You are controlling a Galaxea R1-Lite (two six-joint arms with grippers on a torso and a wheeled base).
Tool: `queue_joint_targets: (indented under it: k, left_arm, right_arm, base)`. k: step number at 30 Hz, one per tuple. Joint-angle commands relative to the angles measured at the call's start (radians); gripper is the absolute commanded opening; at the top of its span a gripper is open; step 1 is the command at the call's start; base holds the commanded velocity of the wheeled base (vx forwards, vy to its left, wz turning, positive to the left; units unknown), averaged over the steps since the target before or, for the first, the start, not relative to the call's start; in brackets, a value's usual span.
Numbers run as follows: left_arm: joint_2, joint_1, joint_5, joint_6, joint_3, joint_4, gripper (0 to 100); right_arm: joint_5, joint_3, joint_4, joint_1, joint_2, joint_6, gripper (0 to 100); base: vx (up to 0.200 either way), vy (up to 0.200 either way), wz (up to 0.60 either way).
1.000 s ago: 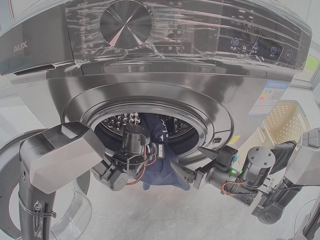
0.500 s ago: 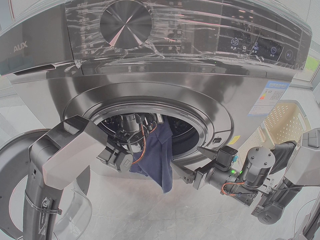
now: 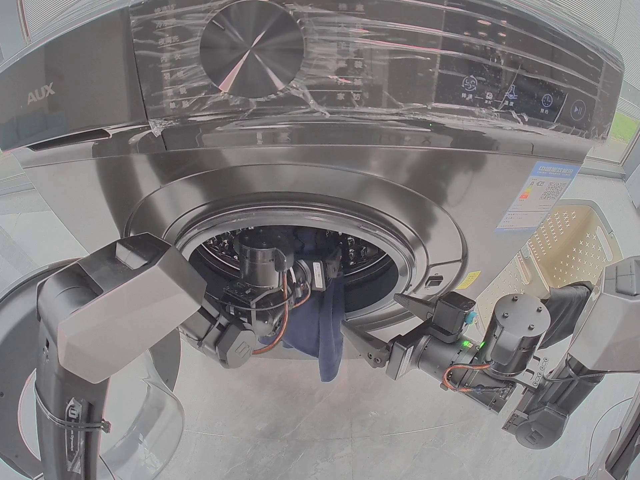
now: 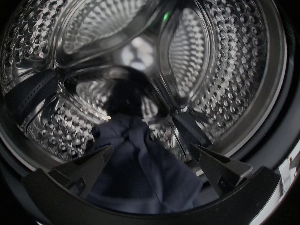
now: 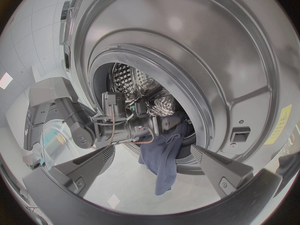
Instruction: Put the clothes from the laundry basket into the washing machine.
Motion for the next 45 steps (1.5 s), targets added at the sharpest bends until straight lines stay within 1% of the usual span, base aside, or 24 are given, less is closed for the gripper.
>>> queue_joint_targets:
  k: [1,8,9,10,11,12,13,16,18,19,21,22,23,25,26,27,28,30,32,33,37,39,43,45]
  left_arm:
    - [-0.065,-0.034,-0.025,0.005,0.123,0.049,100]
    - [-0.027,-0.030,-0.026,0.008,0.156,0.077,100]
    - [-0.019,-0.028,-0.026,0.011,0.156,0.075,0]
    - [-0.017,-0.027,-0.026,0.011,0.156,0.075,0]
    - [-0.001,-0.024,-0.026,0.022,0.153,0.069,0]
    - [0.004,-0.024,-0.026,0.024,0.147,0.064,0]
    - [0.004,-0.024,-0.026,0.024,0.147,0.064,0]
    - [0.016,-0.022,-0.028,0.014,0.086,0.040,0]
    - [0.016,-0.022,-0.029,-0.001,0.054,0.034,0]
    - [0.018,-0.020,-0.029,-0.030,0.020,0.034,0]
    - [0.025,-0.019,-0.028,-0.075,-0.028,0.031,0]
    - [0.029,-0.017,-0.023,-0.087,-0.051,0.025,0]
    - [0.036,-0.014,-0.017,-0.091,-0.074,0.011,0]
    - [0.050,-0.007,-0.014,-0.088,-0.097,-0.011,0]
    - [0.081,0.012,-0.009,-0.075,-0.146,-0.074,0]
    - [0.082,0.012,-0.009,-0.073,-0.149,-0.077,0]
    - [0.104,0.016,0.000,-0.052,-0.180,-0.117,0]
    - [0.122,0.018,0.011,-0.026,-0.195,-0.161,0]
    - [0.122,0.016,0.012,-0.022,-0.187,-0.172,0]
    - [0.122,0.016,0.012,-0.022,-0.187,-0.172,100]
    - [0.105,0.015,0.012,-0.021,-0.177,-0.164,100]
    - [0.052,0.007,0.012,-0.021,-0.117,-0.130,100]
    - [-0.001,0.003,0.012,-0.019,-0.025,-0.028,100]
    - [-0.002,0.003,0.011,-0.018,0.008,-0.011,100]
  right_arm:
    - [0.000,0.000,0.001,0.002,0.001,0.000,100]
    - [0.000,-0.001,-0.001,0.002,0.002,0.000,100]
    - [0.000,-0.001,0.001,0.002,0.002,0.000,100]
    - [0.000,-0.001,0.001,0.002,0.002,0.000,100]
    - [0.000,-0.001,-0.001,0.002,0.002,0.000,100]
    - [0.000,-0.001,0.001,0.002,0.002,0.000,100]
    - [0.000,-0.001,0.001,0.002,0.002,0.000,100]
    - [0.000,-0.001,-0.001,0.002,0.002,0.000,100]
    - [0.000,-0.001,-0.001,0.002,0.002,0.000,100]
    - [0.000,0.000,-0.001,0.002,0.002,0.000,100]
    - [0.000,0.000,-0.001,0.003,0.004,0.000,100]
    - [0.000,0.000,-0.001,0.003,0.004,0.000,100]
    - [0.000,-0.001,-0.001,0.007,0.002,0.000,100]
    - [0.000,-0.001,-0.001,0.008,0.002,0.000,100]
    - [0.000,-0.001,-0.001,0.008,0.002,0.000,100]
    - [0.000,-0.001,-0.001,0.008,0.002,0.000,100]
    - [0.000,-0.001,-0.001,0.008,0.002,0.000,100]
    - [0.000,-0.001,-0.001,0.008,0.002,0.000,100]
    - [0.000,-0.001,-0.001,0.008,0.004,0.000,100]
    - [0.000,-0.001,-0.001,0.008,0.004,0.000,100]
    - [0.001,-0.001,-0.001,0.008,0.004,0.000,100]
    - [0.000,-0.001,-0.001,0.008,0.004,0.000,100]
    - [0.001,-0.001,-0.001,0.008,0.004,0.000,100]
    - [0.000,-0.001,-0.001,0.010,0.007,0.000,100]
  base:
    - [0.000,0.000,0.00]
    - [0.000,0.000,0.00]
    - [0.000,0.000,0.00]
    - [0.000,0.000,0.00]
    - [0.000,0.000,0.00]
    - [0.000,0.000,0.00]
    - [0.000,0.000,0.00]
    - [0.000,0.000,0.00]
    - [0.000,0.000,0.00]
    - [0.000,0.000,0.00]
    - [0.000,0.000,0.00]
    - [0.000,0.000,0.00]
    - [0.000,0.000,0.00]
    - [0.000,0.000,0.00]
    - [0.000,0.000,0.00]
    - [0.000,0.000,0.00]
    - [0.000,0.000,0.00]
    - [0.000,0.000,0.00]
    - [0.000,0.000,0.00]
    - [0.000,0.000,0.00]
    - [0.000,0.000,0.00]
    - [0.000,0.000,0.00]
    - [0.000,0.000,0.00]
    - [0.000,0.000,0.00]
